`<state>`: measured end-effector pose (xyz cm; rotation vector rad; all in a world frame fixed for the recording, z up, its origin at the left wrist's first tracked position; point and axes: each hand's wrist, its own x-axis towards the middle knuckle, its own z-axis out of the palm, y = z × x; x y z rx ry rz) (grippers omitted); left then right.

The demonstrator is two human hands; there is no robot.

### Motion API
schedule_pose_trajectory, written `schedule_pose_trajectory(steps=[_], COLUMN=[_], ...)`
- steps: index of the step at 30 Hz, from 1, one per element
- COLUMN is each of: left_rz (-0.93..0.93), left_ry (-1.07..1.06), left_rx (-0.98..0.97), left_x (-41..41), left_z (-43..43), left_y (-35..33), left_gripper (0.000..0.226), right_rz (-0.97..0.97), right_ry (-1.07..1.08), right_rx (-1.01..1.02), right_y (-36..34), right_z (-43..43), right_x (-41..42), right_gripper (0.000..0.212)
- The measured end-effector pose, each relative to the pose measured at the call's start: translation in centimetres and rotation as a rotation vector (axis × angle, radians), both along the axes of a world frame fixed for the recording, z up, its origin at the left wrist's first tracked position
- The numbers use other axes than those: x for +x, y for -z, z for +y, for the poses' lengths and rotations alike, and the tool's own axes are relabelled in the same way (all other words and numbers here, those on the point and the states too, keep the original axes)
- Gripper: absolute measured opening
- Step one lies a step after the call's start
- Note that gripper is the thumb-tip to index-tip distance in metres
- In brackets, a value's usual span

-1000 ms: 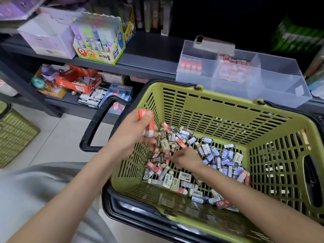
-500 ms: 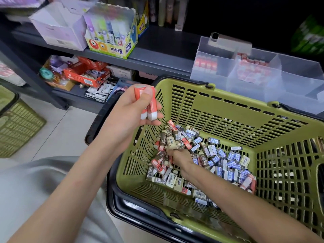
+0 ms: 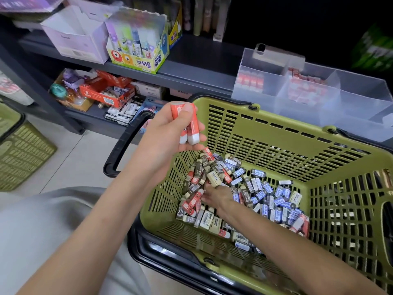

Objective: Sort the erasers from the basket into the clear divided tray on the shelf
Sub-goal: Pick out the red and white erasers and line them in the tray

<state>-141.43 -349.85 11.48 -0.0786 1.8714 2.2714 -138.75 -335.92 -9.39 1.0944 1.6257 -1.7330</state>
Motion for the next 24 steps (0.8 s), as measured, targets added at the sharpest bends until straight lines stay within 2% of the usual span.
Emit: schedule_pose_trajectory(steps=[3, 7, 11, 14, 16, 19, 20, 21, 24], left_rz=[-0.081, -0.251, -0.276, -0.315, -0.322, -0.344, -0.374, -0.403, -0.435], left_ry=[0.008, 0.027, 0.057, 0.173, 0.190, 0.006, -0.066, -0.117, -0.101], left_rx=[0.006, 0.016, -0.159, -0.190, -0.170, -0.169, -0.135, -0.094, -0.063], left_x=[-0.2, -0.3, 0.2, 0.6, 0.9, 0.5, 0.2, -0.1, -0.4], left_z=[0.2, 0.3, 1.0, 1.8, 2.3, 2.3, 2.0, 1.7, 1.2], left_y=[0.6, 1.7, 2.8, 3.1, 3.4, 4.0, 4.0, 4.0, 3.8], left_gripper=[0.016, 0.014, 0.032, 0.057, 0.048, 0.016, 0.009, 0.005, 0.006], right_rz=[0.014, 0.016, 0.294, 0.543, 0.644, 0.670, 0.670, 0.674, 0.724], right_ry=[0.001, 0.042, -0.010, -0.152, -0.253, -0.291, -0.336, -0.444, -1.010], right_rx=[-0.077, -0.314, -0.407, -0.388, -0.426, -0.498, -0.416, -0.223, 0.553], right_y=[-1.6, -5.3, -10.0, -13.0, -13.9, -12.9, -11.9, -10.4, -4.9], right_z=[1.1, 3.1, 4.0, 2.8, 2.1, 2.5, 2.8, 3.1, 3.5], right_x=[0.8, 2.0, 2.1, 2.0, 1.9, 1.5, 1.4, 1.3, 0.7], right_gripper=[0.021, 0.030, 0.017, 0.022, 0.024, 0.023, 0.019, 0.017, 0.025])
